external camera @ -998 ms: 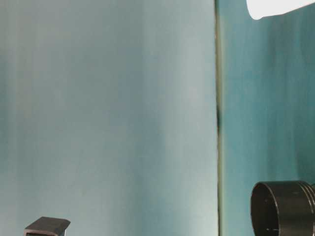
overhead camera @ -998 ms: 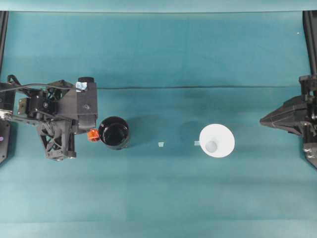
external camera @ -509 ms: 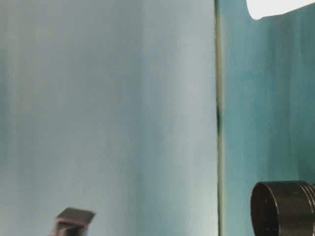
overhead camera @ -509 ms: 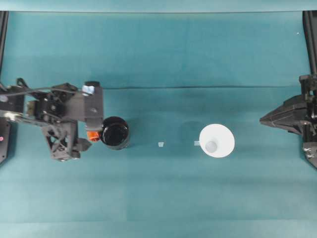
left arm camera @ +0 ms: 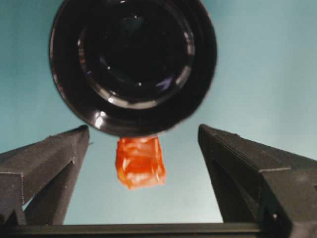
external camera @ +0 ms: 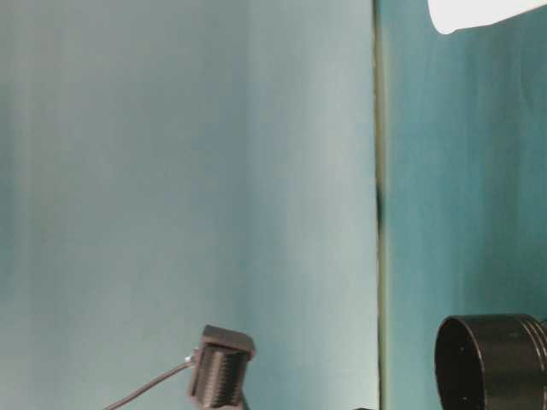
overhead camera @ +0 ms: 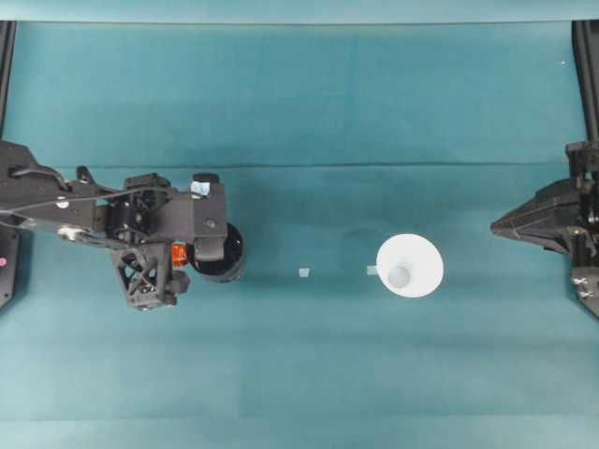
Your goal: Put the paper cup into the moved red handle cup holder.
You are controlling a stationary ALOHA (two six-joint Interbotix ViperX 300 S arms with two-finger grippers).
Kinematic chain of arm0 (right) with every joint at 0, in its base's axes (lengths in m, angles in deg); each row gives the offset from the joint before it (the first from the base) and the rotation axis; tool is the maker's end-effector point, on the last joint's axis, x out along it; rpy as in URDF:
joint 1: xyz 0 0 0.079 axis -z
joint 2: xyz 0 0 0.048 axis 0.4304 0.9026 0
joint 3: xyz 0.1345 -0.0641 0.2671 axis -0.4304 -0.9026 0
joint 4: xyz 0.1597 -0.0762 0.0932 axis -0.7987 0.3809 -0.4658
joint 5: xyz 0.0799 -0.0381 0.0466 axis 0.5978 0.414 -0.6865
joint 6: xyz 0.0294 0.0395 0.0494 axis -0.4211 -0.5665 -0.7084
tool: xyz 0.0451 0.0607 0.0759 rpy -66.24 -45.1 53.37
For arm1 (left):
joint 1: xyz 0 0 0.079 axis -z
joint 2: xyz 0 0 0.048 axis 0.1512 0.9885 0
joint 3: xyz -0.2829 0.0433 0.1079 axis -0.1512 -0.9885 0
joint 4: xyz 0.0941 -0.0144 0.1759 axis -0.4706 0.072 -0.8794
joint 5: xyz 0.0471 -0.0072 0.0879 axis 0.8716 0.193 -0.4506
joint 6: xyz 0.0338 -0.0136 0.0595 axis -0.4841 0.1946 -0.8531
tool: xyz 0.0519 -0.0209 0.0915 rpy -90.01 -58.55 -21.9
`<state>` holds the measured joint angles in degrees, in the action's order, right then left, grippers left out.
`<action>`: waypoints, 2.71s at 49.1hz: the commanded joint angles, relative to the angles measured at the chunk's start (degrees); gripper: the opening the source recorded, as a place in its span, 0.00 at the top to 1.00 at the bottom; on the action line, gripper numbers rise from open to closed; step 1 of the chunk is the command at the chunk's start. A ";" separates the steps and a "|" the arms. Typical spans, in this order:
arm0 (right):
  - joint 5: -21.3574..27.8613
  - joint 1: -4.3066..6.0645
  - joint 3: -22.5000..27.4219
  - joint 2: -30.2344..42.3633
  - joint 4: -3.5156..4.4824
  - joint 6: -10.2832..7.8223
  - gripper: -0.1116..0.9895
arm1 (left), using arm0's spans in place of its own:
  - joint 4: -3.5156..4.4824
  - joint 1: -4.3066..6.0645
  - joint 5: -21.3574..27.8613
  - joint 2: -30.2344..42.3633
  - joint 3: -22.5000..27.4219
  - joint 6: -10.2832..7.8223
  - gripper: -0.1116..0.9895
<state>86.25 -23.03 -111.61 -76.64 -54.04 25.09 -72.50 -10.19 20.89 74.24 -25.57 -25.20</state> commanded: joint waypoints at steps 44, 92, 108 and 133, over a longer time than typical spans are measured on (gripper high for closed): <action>-0.70 0.18 0.44 0.53 -0.09 -0.62 0.99 | -0.26 -1.14 -1.85 -0.44 -1.58 0.09 0.04; -0.97 0.18 0.26 0.26 -0.18 -0.62 0.99 | -0.26 -0.53 5.36 -4.04 7.73 -1.05 0.65; -1.85 0.09 0.26 0.26 -0.18 -0.62 0.99 | -0.26 1.05 13.54 2.29 22.41 -4.57 0.65; -2.11 0.18 0.26 0.26 -0.18 -0.62 0.99 | -0.26 1.58 14.85 9.05 26.81 -4.66 0.65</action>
<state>84.58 -23.03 -111.78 -76.73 -54.04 25.00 -72.50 -8.78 36.45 83.11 0.62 -29.68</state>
